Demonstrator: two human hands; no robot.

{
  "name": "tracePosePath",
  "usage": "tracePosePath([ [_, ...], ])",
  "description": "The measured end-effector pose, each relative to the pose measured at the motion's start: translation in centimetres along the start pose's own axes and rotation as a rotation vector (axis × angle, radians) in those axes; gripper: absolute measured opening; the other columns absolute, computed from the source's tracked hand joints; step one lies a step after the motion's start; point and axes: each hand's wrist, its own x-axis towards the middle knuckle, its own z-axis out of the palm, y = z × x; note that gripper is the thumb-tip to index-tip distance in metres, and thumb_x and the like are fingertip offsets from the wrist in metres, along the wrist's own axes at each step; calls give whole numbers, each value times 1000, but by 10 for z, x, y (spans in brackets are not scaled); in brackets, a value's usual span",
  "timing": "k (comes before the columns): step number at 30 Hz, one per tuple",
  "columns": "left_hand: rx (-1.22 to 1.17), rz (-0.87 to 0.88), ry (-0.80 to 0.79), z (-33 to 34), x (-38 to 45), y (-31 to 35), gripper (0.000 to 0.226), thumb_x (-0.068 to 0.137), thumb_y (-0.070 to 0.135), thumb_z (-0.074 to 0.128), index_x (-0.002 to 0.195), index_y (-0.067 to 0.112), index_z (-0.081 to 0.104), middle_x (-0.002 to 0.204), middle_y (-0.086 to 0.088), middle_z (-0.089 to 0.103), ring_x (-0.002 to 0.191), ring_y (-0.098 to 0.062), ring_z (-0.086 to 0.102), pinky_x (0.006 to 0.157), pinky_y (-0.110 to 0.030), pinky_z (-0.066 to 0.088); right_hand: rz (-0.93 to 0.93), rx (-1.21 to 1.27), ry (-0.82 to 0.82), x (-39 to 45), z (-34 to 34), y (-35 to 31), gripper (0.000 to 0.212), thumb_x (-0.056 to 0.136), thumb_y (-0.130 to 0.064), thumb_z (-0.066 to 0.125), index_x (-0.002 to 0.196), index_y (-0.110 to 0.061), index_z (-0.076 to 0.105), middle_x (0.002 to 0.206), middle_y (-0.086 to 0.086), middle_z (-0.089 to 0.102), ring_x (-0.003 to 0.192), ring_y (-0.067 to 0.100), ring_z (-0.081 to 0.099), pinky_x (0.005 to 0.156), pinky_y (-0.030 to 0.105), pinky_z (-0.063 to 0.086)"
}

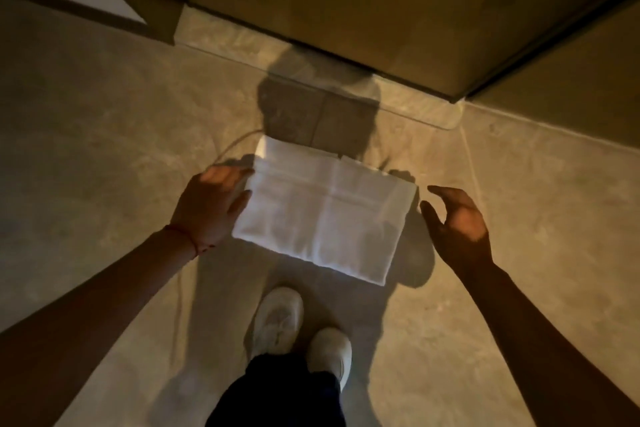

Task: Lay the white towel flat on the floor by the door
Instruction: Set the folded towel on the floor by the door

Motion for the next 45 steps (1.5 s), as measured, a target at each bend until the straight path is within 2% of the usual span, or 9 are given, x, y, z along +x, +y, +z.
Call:
tracePosePath([
  [8, -58, -55, 59, 103, 64, -46, 52, 87, 39, 34, 116, 2, 57, 111, -25, 63, 105, -41, 56, 90, -50, 47, 122, -49, 54, 29, 97, 63, 36, 92, -29, 44, 120, -10, 53, 126, 19, 54, 113, 37, 50, 90, 40, 43],
  [17, -403, -332, 143, 199, 106, -87, 39, 84, 11, 61, 119, -3, 53, 118, -32, 54, 108, -44, 53, 98, -46, 42, 202, 182, 152, 52, 163, 112, 34, 86, -14, 58, 119, -5, 53, 104, 23, 62, 93, 35, 58, 85, 37, 44],
  [22, -529, -396, 164, 208, 122, -98, 36, 84, 2, 58, 120, -3, 51, 107, -22, 57, 108, -34, 52, 91, -25, 38, 300, 462, 283, 69, 175, 108, 33, 84, -11, 61, 117, -13, 55, 90, 8, 59, 81, 19, 55, 72, 16, 39],
  [26, -691, -384, 196, 200, 124, -101, 37, 82, -9, 56, 118, -2, 52, 81, -10, 56, 80, -7, 57, 67, 0, 39, 250, 557, 279, 81, 175, 109, 35, 81, -5, 61, 109, -27, 59, 96, 9, 66, 87, 30, 62, 84, 35, 51],
  [29, -754, -369, 219, 194, 128, -100, 38, 80, -11, 56, 117, -2, 53, 61, 9, 50, 53, 11, 50, 62, -1, 40, 179, 569, 224, 87, 169, 106, 36, 80, -3, 63, 102, -31, 60, 102, 7, 68, 92, 38, 62, 86, 45, 52],
  [34, -849, -381, 229, 182, 124, -85, 38, 81, -12, 55, 116, 0, 54, 68, 5, 52, 55, 13, 53, 61, -2, 42, 159, 665, 226, 87, 160, 100, 20, 78, 2, 65, 95, -8, 64, 98, 8, 65, 77, 0, 63, 70, 12, 50],
  [40, -983, -391, 209, 147, 98, -61, 28, 81, -5, 58, 106, 8, 60, 74, -14, 49, 66, -24, 47, 59, -25, 40, 141, 703, 228, 53, 139, 88, 25, 76, -4, 69, 77, -29, 64, 69, -27, 68, 70, 0, 63, 69, 17, 51],
  [43, -1004, -391, 211, 130, 72, -51, 27, 82, -3, 59, 105, 9, 60, 81, -14, 49, 74, -23, 45, 65, -28, 42, 138, 720, 237, 27, 128, 78, 24, 76, -6, 70, 74, -30, 65, 63, -16, 67, 73, 17, 60, 72, 31, 50],
  [45, -1013, -386, 214, 117, 53, -45, 26, 82, -2, 60, 106, 9, 59, 76, -7, 52, 73, -17, 49, 69, -28, 45, 150, 740, 235, 8, 118, 69, 24, 76, -5, 69, 73, -29, 64, 60, -20, 66, 70, 14, 60, 70, 28, 50],
])
